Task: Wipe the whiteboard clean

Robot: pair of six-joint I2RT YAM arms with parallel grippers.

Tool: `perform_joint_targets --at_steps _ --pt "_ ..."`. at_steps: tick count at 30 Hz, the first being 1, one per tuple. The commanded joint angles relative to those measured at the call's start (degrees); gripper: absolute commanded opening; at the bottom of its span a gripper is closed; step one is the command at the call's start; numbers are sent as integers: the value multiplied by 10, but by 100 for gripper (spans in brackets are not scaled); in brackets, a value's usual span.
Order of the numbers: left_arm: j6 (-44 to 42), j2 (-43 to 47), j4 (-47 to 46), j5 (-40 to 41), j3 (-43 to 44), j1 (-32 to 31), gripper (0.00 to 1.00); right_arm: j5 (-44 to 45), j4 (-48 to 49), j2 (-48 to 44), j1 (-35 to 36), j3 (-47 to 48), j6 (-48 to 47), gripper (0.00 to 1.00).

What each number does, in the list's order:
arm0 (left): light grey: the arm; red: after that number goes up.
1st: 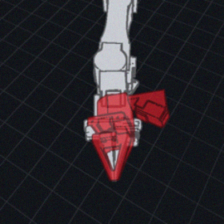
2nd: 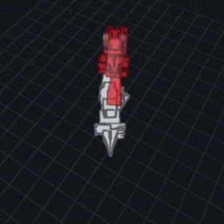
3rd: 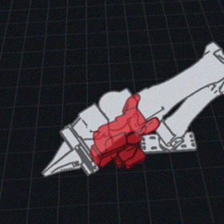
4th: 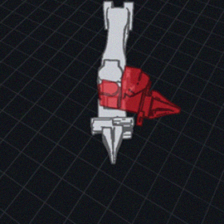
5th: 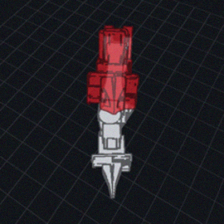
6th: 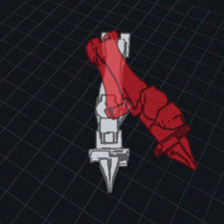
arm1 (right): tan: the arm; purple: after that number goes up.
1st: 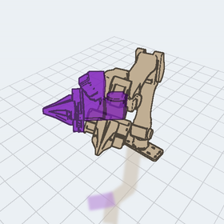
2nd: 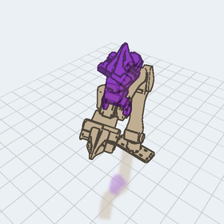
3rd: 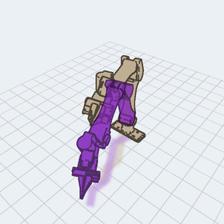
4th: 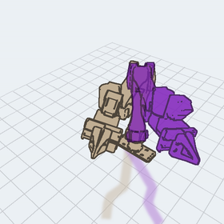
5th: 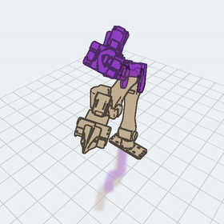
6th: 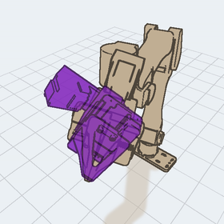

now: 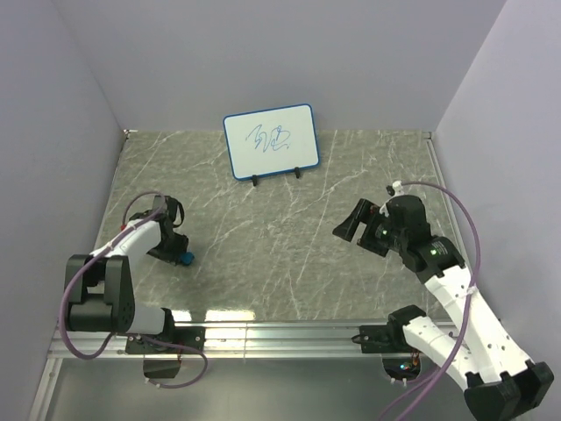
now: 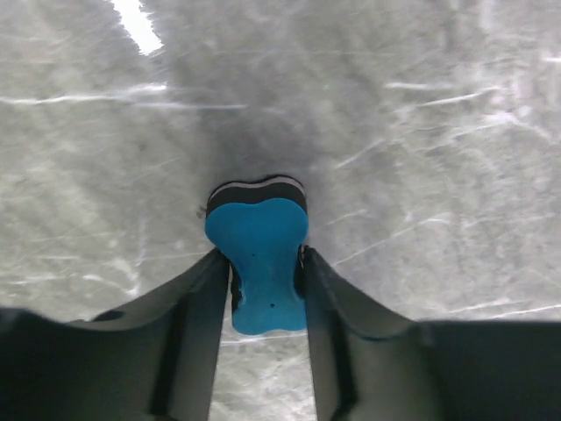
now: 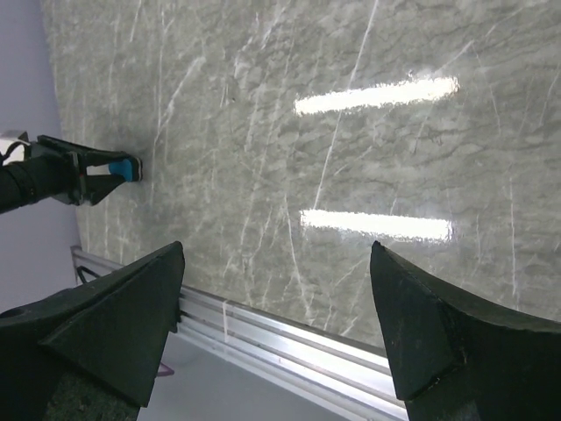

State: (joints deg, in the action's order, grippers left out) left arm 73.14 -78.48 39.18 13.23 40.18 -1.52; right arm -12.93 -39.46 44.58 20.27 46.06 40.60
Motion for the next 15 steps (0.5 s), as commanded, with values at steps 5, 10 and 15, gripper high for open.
perform_joint_targets --at_steps 5,10,15 --pt "-38 -51 -64 -53 10 -1 20 62 50 89 -3 120 -53 93" --pt "-100 -41 -71 -94 7 0 0 -23 56 251 -65 245 -79 100" --pt "-167 11 -38 -127 38 0 0 -217 154 418 -153 307 -28 100"
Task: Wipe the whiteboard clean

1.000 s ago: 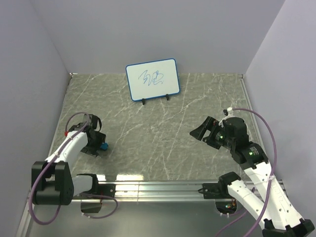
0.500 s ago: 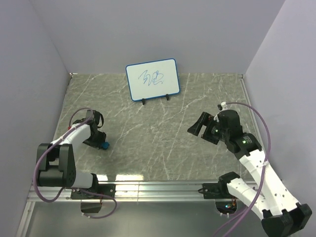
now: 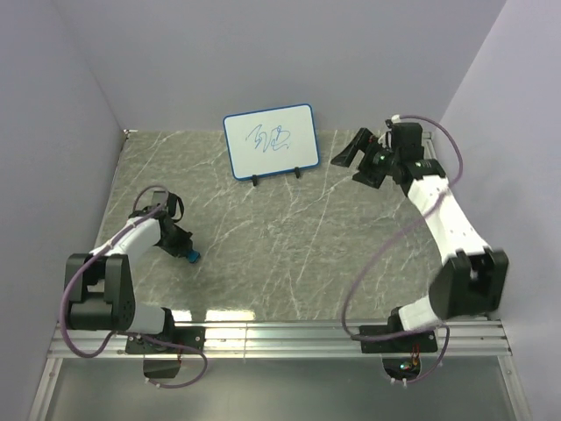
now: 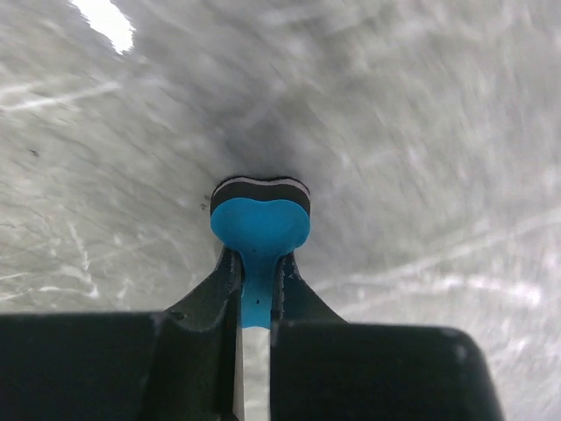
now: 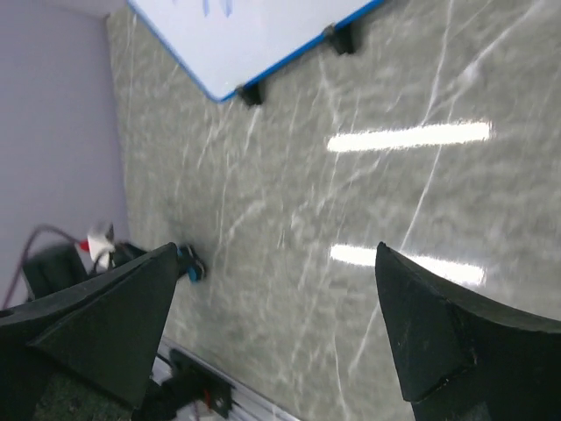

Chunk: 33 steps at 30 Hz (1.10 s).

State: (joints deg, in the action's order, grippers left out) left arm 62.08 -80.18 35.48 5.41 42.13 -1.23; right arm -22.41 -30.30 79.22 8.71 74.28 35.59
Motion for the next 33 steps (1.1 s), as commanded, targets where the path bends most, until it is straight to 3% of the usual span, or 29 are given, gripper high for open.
perform_joint_targets --at_steps 1,9,14,21,26,33 --pt "-78 46 5 -57 31 -3 0 -132 105 91 -40 36 21 100" --pt "-167 98 71 -75 87 -3 0 -254 153 364 -41 291 -9 100" --pt "-202 118 115 -57 108 -3 0 -269 181 458 -55 393 4 100" --pt "-197 106 101 -56 102 -3 0 -315 295 624 -58 548 89 97" --pt "-198 62 106 -58 118 -2 0 -311 404 690 -59 595 164 97" --pt "-198 24 90 -73 128 -3 0 -315 453 745 -46 604 185 99"
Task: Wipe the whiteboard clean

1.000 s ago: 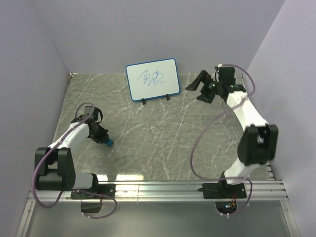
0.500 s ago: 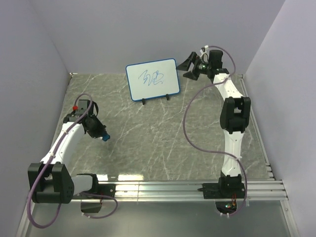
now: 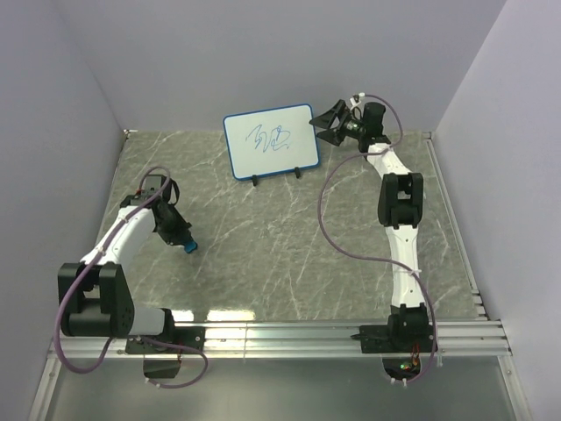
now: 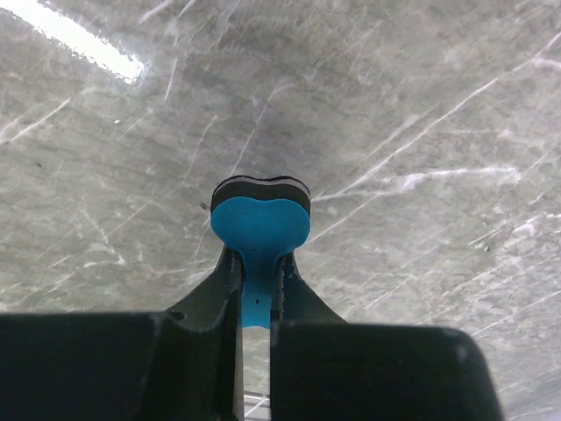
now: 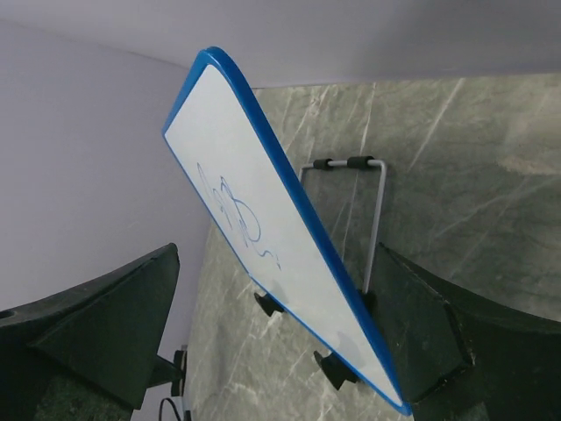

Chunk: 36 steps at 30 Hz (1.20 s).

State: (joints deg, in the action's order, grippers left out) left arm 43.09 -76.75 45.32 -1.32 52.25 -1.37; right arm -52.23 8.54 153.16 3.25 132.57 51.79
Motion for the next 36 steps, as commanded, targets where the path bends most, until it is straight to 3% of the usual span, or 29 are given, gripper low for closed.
perform_joint_targets --at_steps 1,11,14,17,23,28,32,36 --pt "-9 -13 -10 -9 27 -1 0 -21 81 6 11 13 25 99" --pt "-21 -25 -14 -4 29 -1 0 -41 109 9 50 -41 35 93" --pt "-23 -18 -15 -3 23 -1 0 -45 114 -14 60 -91 27 83" --pt "-25 -8 -17 -3 17 -1 0 -45 128 -61 60 -178 8 64" --pt "-28 11 -30 -10 -5 -2 0 -44 89 -152 59 -311 -77 43" --pt "-30 14 -44 -21 -15 -1 0 -40 73 -217 59 -397 -115 35" --pt "-34 20 -53 -28 -24 -1 0 -34 73 -258 59 -449 -128 20" --pt "-34 27 -59 -37 -29 -1 0 -31 59 -281 60 -479 -142 14"
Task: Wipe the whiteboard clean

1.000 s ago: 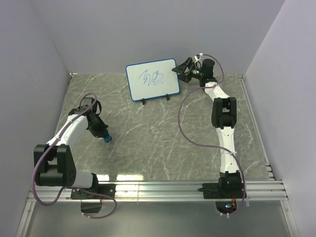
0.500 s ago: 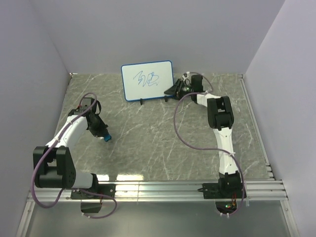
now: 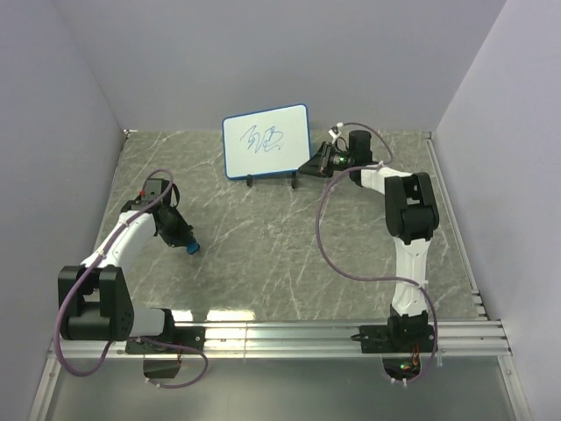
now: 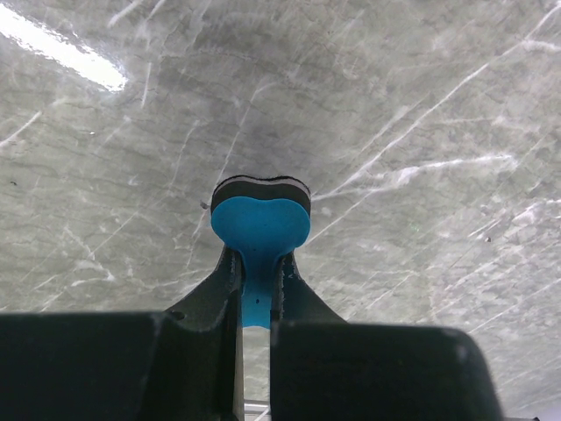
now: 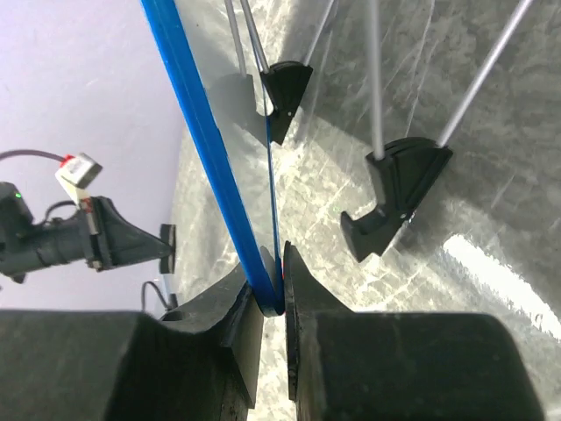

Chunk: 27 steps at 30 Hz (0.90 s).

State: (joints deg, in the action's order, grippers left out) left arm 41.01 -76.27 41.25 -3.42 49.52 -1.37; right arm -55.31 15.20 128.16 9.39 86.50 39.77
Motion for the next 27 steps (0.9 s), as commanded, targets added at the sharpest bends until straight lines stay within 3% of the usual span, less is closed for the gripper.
perform_joint_targets --at_steps 1,8,17,27 --pt "-13 23 -20 -16 -3 -1 0 2 -10 -38 -1 -31 -29 12" --pt "-10 36 -29 -26 -15 -1 0 19 -12 -77 -1 -102 -50 3" --pt "-9 38 -42 -36 -24 -7 0 36 36 -160 2 -270 -55 0" --pt "-8 38 -57 -37 -28 -14 0 96 -43 -357 112 -405 -47 0"
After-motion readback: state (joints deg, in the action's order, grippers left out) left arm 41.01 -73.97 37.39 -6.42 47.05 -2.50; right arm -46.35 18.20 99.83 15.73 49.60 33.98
